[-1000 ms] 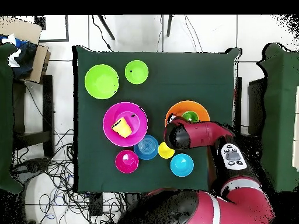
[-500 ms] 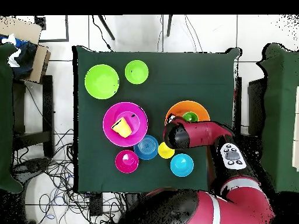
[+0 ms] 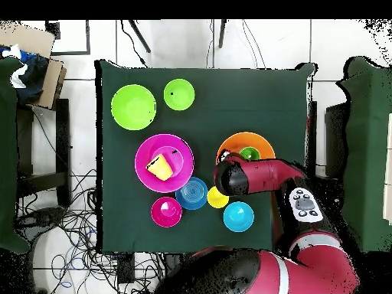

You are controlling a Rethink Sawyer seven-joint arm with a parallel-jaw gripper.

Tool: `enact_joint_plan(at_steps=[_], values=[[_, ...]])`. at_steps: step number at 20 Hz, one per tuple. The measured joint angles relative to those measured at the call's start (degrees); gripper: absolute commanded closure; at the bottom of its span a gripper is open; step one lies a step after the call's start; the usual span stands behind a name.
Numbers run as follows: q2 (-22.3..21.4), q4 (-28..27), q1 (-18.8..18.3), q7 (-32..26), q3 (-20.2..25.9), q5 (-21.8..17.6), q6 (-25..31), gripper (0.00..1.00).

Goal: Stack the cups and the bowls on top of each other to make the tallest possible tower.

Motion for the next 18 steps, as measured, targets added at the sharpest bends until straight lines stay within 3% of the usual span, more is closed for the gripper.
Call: enact_joint_plan(at_steps=[6,18], values=[[-1.0,0.1,-0.1,0.0,0.1,0.0,0.6,0.0],[-11.5,2.5,-1.3,0.0,0.4,0.0,8.7,0.0]])
